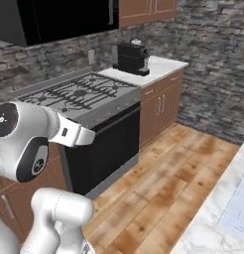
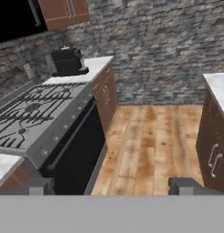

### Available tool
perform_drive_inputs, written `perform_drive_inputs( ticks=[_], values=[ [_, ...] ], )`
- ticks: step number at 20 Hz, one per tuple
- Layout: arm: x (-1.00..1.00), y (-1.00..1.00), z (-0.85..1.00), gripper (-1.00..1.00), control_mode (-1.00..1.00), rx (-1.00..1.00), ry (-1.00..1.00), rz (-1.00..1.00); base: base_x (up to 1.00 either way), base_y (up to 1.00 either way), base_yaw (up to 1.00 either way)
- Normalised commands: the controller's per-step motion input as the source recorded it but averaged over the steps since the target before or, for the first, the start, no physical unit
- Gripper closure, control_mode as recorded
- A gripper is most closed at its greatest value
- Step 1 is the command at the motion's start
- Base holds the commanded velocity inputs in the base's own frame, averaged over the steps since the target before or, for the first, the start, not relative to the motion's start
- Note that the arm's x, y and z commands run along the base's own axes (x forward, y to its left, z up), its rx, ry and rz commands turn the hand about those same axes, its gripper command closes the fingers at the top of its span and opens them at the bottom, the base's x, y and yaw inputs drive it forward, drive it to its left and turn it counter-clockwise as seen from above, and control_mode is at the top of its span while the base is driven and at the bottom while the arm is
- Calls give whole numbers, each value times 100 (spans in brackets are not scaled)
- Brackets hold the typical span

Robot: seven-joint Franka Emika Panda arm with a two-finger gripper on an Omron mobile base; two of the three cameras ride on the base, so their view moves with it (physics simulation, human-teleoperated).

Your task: Grab the garlic and lemon from the fridge, place them in the blender, close the lid, and turn on the blender to create a marinade.

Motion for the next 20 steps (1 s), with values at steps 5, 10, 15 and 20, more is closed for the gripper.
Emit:
perform_drive_inputs(
  ticks=[5,10,15,20],
  values=[
    [0,0,0,-100,100,0,0,0,65,-63,-48],
    [0,0,0,-100,100,0,0,0,100,-3,-31],
    [0,0,0,-100,100,0,0,0,100,0,-17],
    [0,0,0,-100,100,0,0,0,100,-15,-4]
  ],
)
